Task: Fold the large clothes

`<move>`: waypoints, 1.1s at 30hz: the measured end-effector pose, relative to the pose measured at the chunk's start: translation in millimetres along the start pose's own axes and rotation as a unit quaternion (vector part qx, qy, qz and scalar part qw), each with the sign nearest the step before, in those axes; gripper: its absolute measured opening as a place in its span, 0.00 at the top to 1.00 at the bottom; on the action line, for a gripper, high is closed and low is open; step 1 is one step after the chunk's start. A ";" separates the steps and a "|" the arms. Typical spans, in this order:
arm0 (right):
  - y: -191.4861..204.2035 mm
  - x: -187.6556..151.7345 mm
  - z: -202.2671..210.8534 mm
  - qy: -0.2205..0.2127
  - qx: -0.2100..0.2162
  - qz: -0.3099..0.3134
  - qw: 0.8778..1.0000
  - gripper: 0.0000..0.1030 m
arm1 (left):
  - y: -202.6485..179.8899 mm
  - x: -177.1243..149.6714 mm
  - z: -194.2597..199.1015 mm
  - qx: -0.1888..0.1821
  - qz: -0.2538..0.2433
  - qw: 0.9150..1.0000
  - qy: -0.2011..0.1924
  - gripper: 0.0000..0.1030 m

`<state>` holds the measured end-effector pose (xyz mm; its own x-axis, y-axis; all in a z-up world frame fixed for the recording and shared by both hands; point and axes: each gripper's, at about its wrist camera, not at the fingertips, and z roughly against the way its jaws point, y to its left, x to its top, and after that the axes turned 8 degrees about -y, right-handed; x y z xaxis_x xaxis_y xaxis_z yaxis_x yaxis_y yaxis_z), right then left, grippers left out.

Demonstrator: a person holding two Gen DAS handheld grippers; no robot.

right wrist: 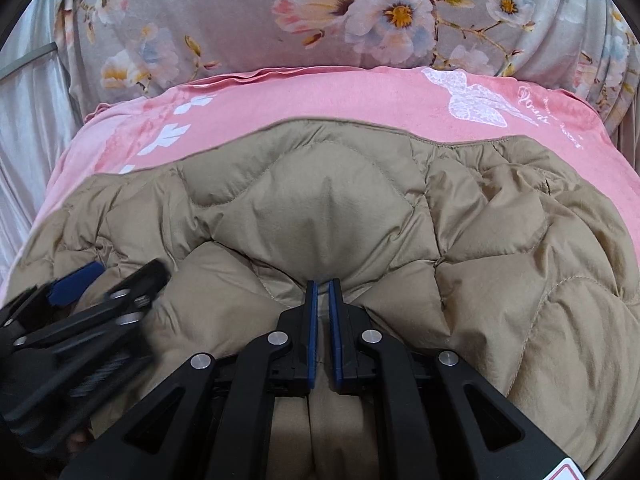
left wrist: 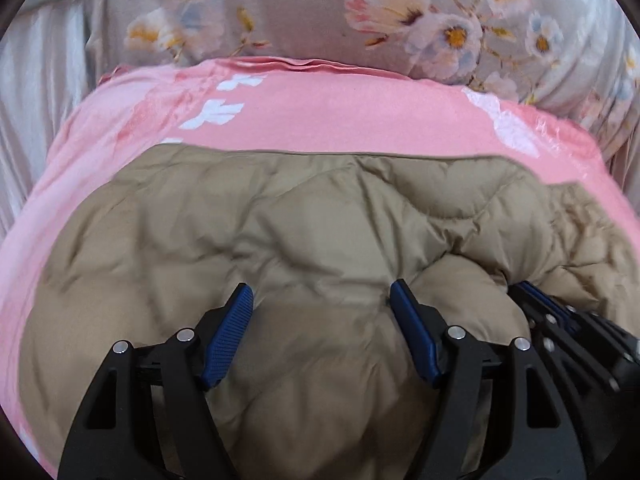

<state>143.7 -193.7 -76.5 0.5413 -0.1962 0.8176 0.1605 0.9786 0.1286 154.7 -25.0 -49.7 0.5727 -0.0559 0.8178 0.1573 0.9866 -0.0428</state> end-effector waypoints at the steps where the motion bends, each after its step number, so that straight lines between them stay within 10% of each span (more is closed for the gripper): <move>1: -0.8 1.9 5.4 0.004 0.003 -0.003 1.000 0.90 | 13.0 -1.3 14.2 -0.011 0.019 1.000 0.002 0.33; 8: 22.5 -2.4 58.5 0.005 0.081 -0.034 0.996 0.89 | 136.1 -36.7 101.4 -0.011 0.163 0.987 0.004 0.08; 14: 40.6 -24.8 42.9 0.026 0.071 -0.021 0.997 0.89 | 207.1 -97.1 82.8 -0.051 0.343 0.936 0.060 0.06; 21: 47.9 -42.8 35.7 0.014 0.049 0.007 0.999 0.90 | 176.7 -81.6 62.0 -0.091 0.320 0.942 0.045 0.05; 28: 41.5 -42.4 35.3 0.020 0.055 -0.006 0.998 0.91 | 158.4 -42.4 80.0 -0.108 0.277 0.955 0.024 0.71; 33: 23.3 -50.0 92.8 0.030 0.093 -0.058 0.993 0.95 | 145.1 -14.2 108.4 -0.128 0.242 0.962 -0.001 0.82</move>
<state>43.8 -155.4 -62.3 0.5765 -0.3062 0.7575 0.0715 0.9425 0.3266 82.2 135.5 -5.4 0.6266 0.4004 0.6686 0.0663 0.8274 -0.5577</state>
